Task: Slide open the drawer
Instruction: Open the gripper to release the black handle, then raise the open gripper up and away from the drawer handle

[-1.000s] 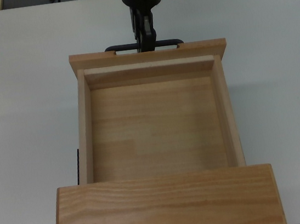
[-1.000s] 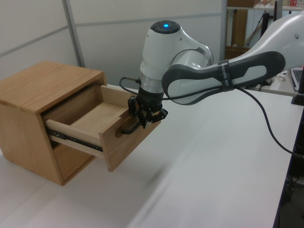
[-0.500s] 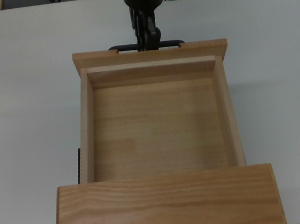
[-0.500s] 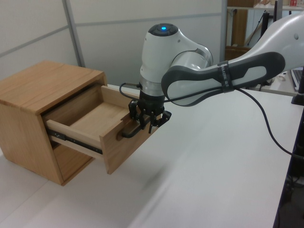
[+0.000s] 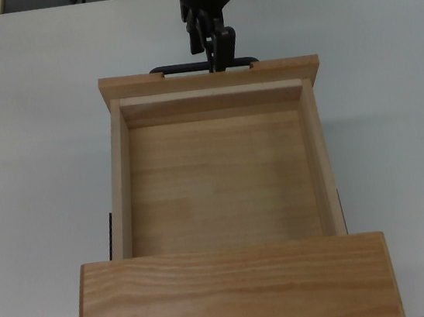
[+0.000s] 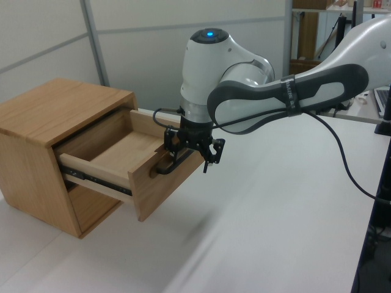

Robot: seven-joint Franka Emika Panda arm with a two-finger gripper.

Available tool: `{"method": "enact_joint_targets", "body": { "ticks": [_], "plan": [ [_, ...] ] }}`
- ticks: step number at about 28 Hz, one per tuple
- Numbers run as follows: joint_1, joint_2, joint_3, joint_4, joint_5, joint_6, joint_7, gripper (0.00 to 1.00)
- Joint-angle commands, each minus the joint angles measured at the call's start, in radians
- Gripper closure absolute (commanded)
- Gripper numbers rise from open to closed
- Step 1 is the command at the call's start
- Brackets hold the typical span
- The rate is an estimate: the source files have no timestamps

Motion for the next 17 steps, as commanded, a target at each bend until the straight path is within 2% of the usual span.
{"method": "enact_joint_targets", "body": {
  "ticks": [1, 5, 10, 15, 17],
  "plan": [
    [0.001, -0.025, -0.002, 0.041, 0.027, -0.039, -0.042, 0.0],
    [-0.001, -0.028, -0.002, 0.047, 0.027, -0.039, -0.048, 0.0],
    [-0.002, -0.025, -0.004, 0.064, 0.029, -0.044, -0.126, 0.0],
    [0.004, -0.019, -0.001, 0.081, 0.036, -0.119, -0.317, 0.0],
    [0.004, -0.016, -0.001, 0.087, 0.067, -0.139, -0.408, 0.0]
  ]
}}
